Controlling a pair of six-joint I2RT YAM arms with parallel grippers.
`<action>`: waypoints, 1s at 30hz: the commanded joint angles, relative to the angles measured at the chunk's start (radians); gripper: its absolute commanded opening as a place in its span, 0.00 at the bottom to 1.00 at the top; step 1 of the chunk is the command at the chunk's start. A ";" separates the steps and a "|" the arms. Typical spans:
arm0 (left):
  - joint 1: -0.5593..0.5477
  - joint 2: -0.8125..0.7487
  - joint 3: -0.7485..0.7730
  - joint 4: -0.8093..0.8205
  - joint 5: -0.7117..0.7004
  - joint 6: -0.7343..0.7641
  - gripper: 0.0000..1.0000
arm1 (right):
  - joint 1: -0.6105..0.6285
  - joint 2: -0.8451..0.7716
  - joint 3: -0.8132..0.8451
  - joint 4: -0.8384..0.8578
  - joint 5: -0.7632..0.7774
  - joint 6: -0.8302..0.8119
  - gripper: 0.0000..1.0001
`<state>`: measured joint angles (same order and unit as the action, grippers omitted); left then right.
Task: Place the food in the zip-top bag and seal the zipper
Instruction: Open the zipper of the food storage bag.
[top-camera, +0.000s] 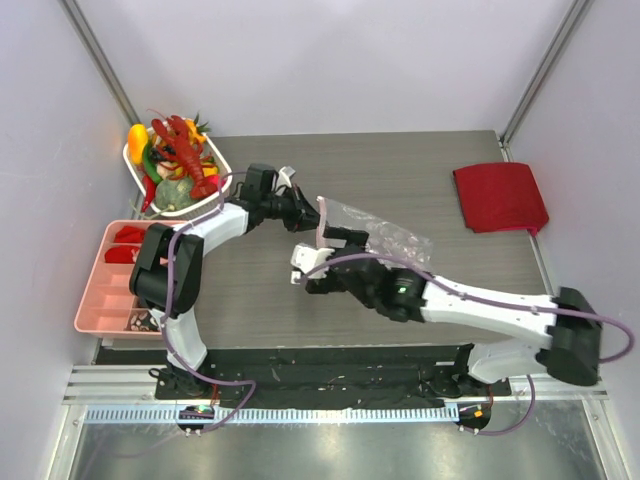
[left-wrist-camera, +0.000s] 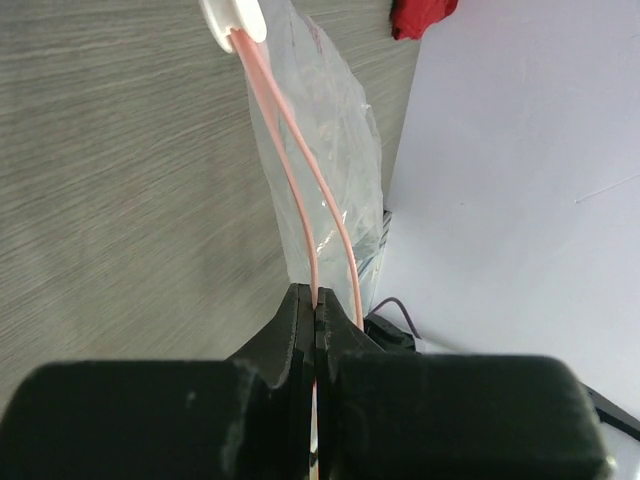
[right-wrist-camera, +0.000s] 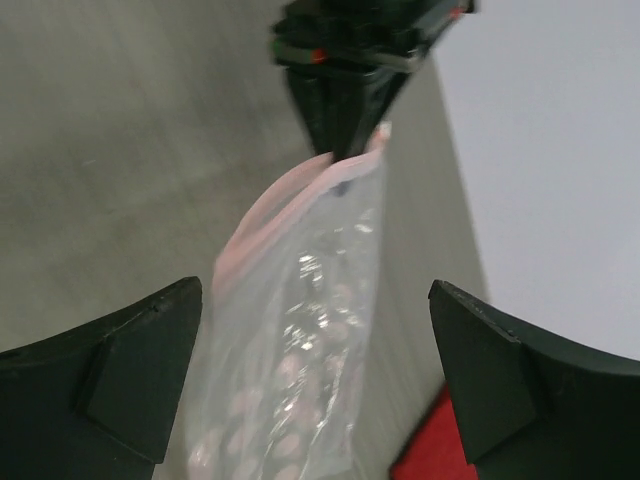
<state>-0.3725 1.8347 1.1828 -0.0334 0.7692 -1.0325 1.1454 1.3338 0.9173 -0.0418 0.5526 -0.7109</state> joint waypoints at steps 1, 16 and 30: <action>0.000 -0.044 0.067 -0.043 -0.013 0.046 0.00 | -0.018 -0.231 0.054 -0.472 -0.350 0.212 1.00; -0.147 -0.295 0.374 -0.436 -0.333 0.399 0.00 | -0.553 -0.105 0.578 -0.616 -0.845 0.942 0.99; -0.250 -0.261 0.488 -0.444 -0.469 0.471 0.00 | -0.564 -0.036 0.612 -0.543 -0.642 1.088 0.91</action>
<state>-0.6235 1.5703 1.6268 -0.4728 0.3492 -0.5896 0.5865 1.2987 1.4868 -0.6205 -0.2253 0.3458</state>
